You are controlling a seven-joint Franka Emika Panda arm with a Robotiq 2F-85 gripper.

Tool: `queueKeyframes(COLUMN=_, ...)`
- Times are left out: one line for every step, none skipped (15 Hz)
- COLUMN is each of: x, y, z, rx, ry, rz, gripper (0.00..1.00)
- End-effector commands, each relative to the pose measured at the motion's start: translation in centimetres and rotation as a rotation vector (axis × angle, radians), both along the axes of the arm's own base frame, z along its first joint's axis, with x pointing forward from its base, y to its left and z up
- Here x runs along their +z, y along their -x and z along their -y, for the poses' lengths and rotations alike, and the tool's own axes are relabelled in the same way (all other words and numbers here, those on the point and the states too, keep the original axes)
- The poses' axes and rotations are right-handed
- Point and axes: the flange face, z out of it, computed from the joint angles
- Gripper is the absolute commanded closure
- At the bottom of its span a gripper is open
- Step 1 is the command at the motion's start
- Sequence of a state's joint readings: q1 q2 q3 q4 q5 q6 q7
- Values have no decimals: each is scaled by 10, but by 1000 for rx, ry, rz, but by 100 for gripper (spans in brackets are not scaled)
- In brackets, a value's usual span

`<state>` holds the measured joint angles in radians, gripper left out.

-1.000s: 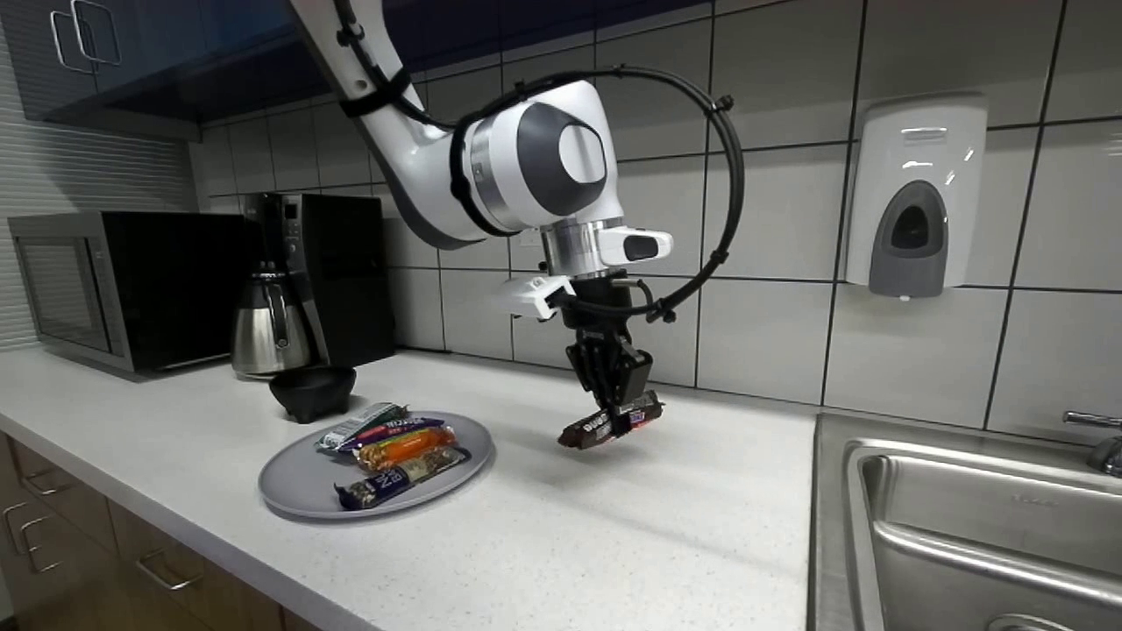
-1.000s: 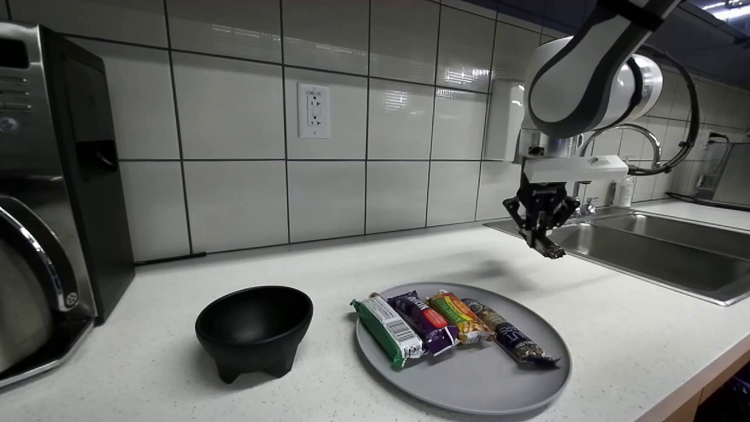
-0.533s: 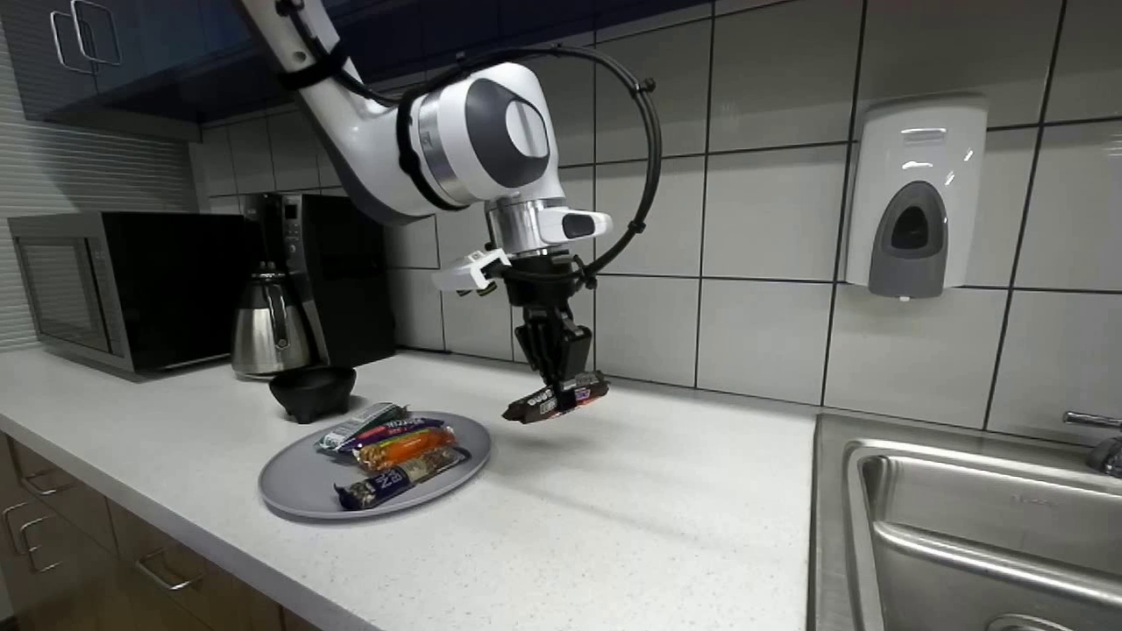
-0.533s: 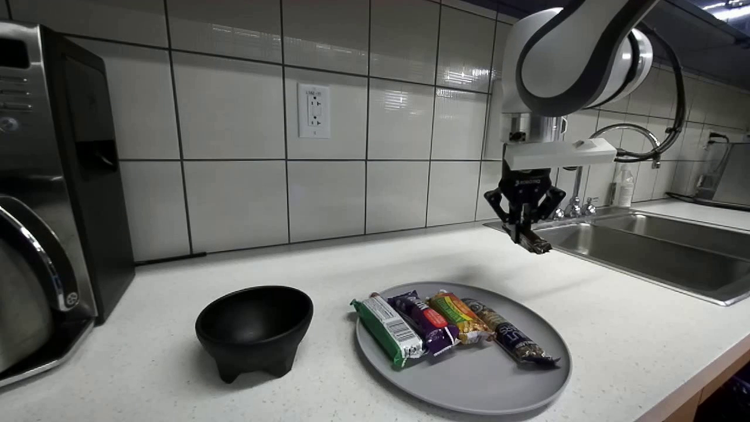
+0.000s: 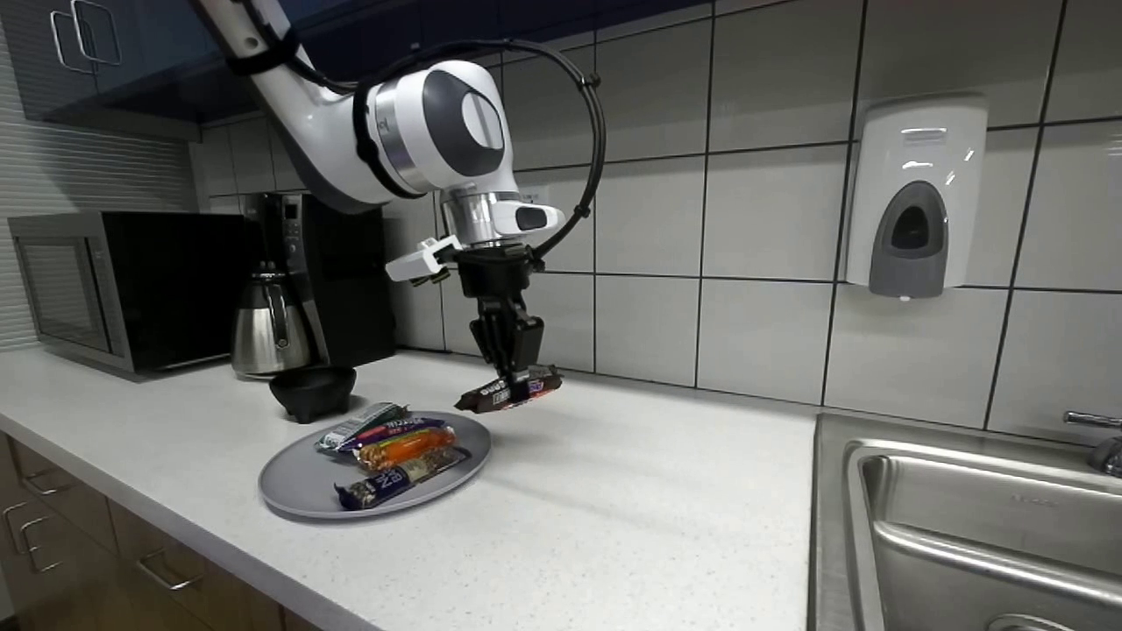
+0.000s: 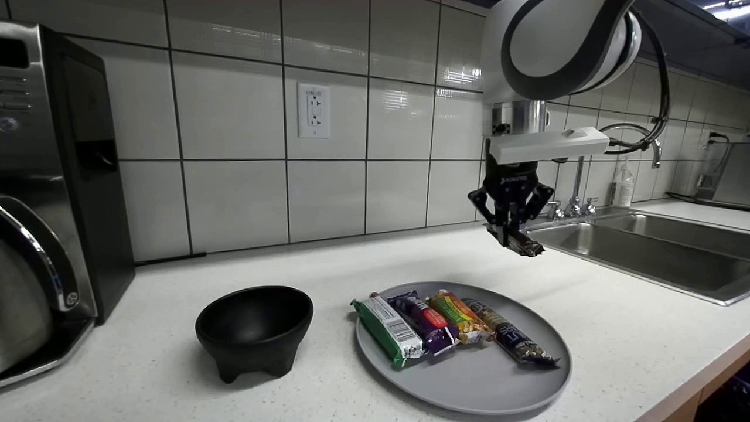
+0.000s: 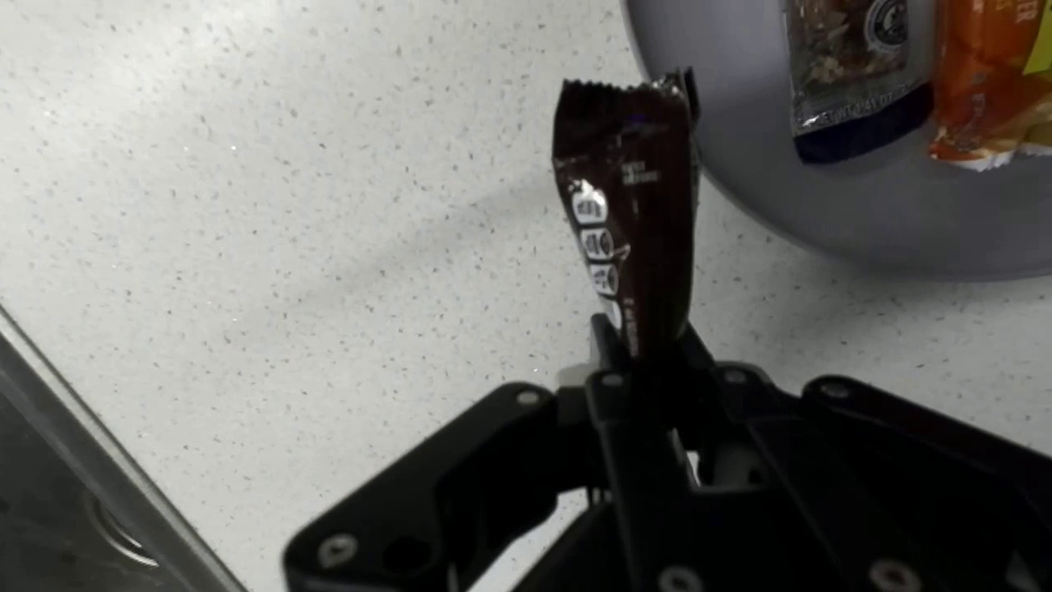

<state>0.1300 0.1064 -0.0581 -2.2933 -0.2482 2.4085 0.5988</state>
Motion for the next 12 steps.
queueKeyframes(x=7, y=11, z=-14, rx=20, ry=28, rz=-18, gripper=96)
queueKeyframes(x=6, y=12, z=-20, rx=30, ry=30, rz=-25, gripper=96)
queueKeyframes(x=5, y=13, z=-24, rx=39, ry=32, rz=-30, gripper=96)
queueKeyframes(x=5, y=15, z=-29, rx=46, ry=35, rz=-33, gripper=96)
queueKeyframes(x=4, y=16, z=-33, rx=54, ry=38, rz=-36, gripper=96)
queueKeyframes(x=5, y=16, z=-37, rx=61, ry=40, rz=-39, gripper=96)
queueKeyframes(x=4, y=18, z=-41, rx=68, ry=43, rz=-41, gripper=96)
queueKeyframes(x=3, y=19, z=-44, rx=75, ry=46, rz=-43, gripper=96)
queueKeyframes(x=2, y=20, z=-48, rx=81, ry=46, rz=-46, gripper=96)
queueKeyframes(x=1, y=22, z=-51, rx=89, ry=45, rz=-50, gripper=96)
queueKeyframes(x=-1, y=24, z=-54, rx=97, ry=47, rz=-54, gripper=96)
queueKeyframes(x=-2, y=26, z=-56, rx=104, ry=49, rz=-60, gripper=96)
